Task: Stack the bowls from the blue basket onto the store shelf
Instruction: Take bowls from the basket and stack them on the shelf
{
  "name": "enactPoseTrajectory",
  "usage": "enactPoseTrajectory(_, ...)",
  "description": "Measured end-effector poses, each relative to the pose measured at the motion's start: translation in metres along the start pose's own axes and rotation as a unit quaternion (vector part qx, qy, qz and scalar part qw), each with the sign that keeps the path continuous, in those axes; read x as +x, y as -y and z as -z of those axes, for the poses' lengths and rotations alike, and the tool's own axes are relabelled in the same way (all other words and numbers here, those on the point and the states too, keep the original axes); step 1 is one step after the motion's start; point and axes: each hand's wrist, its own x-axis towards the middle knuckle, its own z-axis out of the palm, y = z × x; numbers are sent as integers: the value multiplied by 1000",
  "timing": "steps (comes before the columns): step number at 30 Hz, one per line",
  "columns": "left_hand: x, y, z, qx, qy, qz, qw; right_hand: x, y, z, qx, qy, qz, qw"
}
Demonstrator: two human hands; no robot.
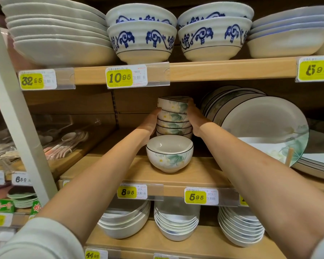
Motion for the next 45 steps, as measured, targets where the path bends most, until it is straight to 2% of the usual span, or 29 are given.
enactPoseTrajectory(14, 2, 0, 1, -20, 14, 17, 1000, -8, 4, 1, -22, 12, -9, 1000)
enactPoseTrajectory(17, 0, -1, 8, 7, -8, 17, 1000, -14, 5, 1, -23, 20, -7, 1000)
enactPoseTrajectory(22, -10, -10, 40, 1, -46, 12, 999, -31, 17, -1, -69, -34, 24, 997)
enactPoseTrajectory(25, -29, -10, 60, -42, -58, -18, 997, -55, 22, -2, -25, -10, 36, 999)
enactPoseTrajectory(28, -71, -2, 73, -34, -73, -44, 996, -91, 25, 2, -17, -8, 38, 999)
enactPoseTrajectory(33, -158, 20, 89, -31, -130, -88, 987, -149, 10, 9, 40, 47, 111, 992)
enactPoseTrajectory(36, -214, 40, 98, -64, -179, -95, 977, -183, -6, -4, 118, 79, 132, 981)
enactPoseTrajectory(40, -285, 76, 121, -68, -276, -65, 956, -232, -44, -39, 124, 160, 121, 972)
enactPoseTrajectory(45, -355, 125, 174, -87, -333, -16, 939, -291, -98, -97, 106, 254, 14, 961)
